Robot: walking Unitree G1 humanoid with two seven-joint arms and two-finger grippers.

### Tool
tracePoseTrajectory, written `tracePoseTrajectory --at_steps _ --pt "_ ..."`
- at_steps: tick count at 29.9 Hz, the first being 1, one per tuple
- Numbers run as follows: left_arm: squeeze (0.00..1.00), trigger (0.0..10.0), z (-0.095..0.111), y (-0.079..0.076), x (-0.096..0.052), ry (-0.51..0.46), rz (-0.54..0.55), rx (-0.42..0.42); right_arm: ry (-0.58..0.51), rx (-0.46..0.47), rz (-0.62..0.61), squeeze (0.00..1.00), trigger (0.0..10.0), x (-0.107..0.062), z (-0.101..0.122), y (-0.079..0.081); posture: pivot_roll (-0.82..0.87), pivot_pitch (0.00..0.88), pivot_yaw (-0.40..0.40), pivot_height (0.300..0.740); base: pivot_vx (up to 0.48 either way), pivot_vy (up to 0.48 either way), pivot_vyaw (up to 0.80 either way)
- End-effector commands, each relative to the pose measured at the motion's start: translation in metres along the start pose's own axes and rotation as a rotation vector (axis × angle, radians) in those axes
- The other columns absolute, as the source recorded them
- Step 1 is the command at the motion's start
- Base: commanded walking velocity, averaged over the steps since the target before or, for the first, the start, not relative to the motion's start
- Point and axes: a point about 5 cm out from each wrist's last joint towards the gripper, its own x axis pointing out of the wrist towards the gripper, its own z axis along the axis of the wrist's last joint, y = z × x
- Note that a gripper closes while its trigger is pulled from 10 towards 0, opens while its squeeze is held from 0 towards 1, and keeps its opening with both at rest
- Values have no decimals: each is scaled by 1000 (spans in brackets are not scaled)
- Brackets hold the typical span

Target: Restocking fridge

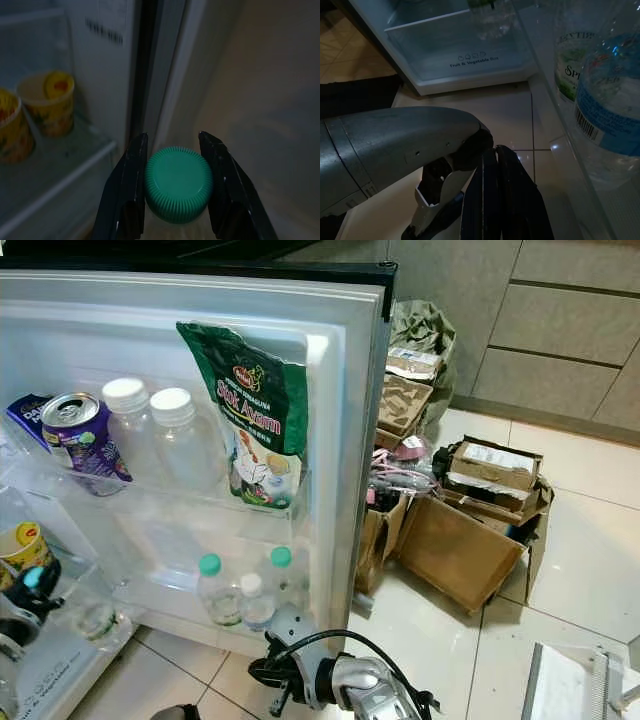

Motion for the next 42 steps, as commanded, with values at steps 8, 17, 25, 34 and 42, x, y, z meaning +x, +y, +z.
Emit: tracePoseTrajectory --at_steps 8,17,25,34,42 --pt "0 10000 45 10 3 -133 -134 -11 14 13 34 0 10000 -2 -3 5 -64 103 40 480 0 0 0" --pt "0 10000 59 -8 -1 -151 -423 -75 37 4 66 0 10000 -7 -7 8 -63 95 27 480 0 0 0" --pt "0 10000 71 -21 -3 -212 -526 -156 42 -5 68 0 10000 -8 -5 9 -63 95 27 480 0 0 0" --pt "0 10000 55 -37 -2 -174 -555 -212 71 -38 29 0 10000 -4 -5 8 -63 95 27 480 0 0 0" --pt "0 10000 34 -67 9 -149 -555 -283 29 -34 -9 0 10000 3 3 11 -77 98 23 480 0 0 0"
